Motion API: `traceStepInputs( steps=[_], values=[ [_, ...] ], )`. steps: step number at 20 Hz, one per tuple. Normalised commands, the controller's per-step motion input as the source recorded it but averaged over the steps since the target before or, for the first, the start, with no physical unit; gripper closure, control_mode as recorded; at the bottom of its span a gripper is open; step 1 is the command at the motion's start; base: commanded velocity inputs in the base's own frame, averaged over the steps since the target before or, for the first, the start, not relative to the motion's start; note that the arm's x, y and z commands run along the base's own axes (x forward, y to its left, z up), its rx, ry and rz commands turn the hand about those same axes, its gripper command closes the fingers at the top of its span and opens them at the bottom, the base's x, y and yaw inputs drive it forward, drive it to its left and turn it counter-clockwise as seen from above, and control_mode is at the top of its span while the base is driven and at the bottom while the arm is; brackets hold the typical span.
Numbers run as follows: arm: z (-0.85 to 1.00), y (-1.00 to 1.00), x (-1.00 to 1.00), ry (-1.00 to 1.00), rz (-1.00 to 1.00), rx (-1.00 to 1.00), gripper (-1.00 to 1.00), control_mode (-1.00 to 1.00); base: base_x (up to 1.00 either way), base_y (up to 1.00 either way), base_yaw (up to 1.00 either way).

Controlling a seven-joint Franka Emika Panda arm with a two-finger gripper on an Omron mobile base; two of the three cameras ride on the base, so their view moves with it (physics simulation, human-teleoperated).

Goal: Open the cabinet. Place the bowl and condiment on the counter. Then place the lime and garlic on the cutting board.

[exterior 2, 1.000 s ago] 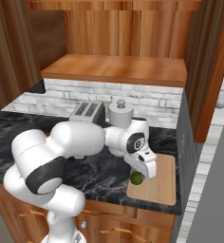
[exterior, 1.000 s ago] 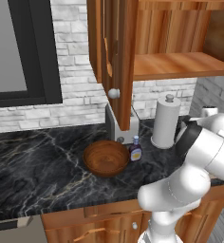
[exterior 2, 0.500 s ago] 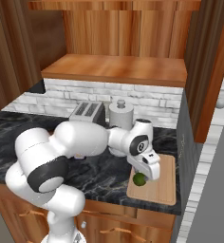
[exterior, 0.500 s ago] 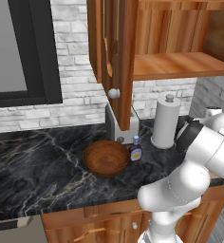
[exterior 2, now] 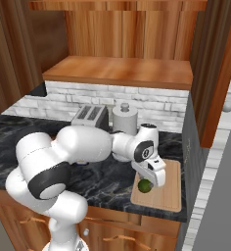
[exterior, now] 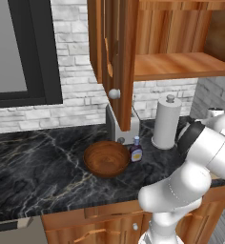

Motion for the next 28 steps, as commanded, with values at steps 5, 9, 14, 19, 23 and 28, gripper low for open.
traceStepInputs(
  steps=[5,9,14,19,23,28],
  values=[
    [0.00,0.00,0.03,0.00,0.00,0.00,-1.00,-1.00,0.00,0.00,0.00],
    [0.05,0.00,0.05,0.00,0.00,0.00,-1.00,-1.00,0.00,0.00,0.00],
    [0.30,0.30,-0.25,-0.08,0.04,-0.02,-1.00,-1.00,0.00,0.00,0.00],
    [0.36,0.54,-0.49,-0.21,0.06,-0.07,-1.00,-1.00,0.00,0.00,0.00],
    [0.51,0.52,-0.51,-0.29,0.03,-0.06,-1.00,-1.00,0.00,0.00,0.00],
    [0.51,0.38,-0.54,-0.36,0.02,-0.07,-1.00,-1.00,0.00,0.00,0.00]
  ],
)
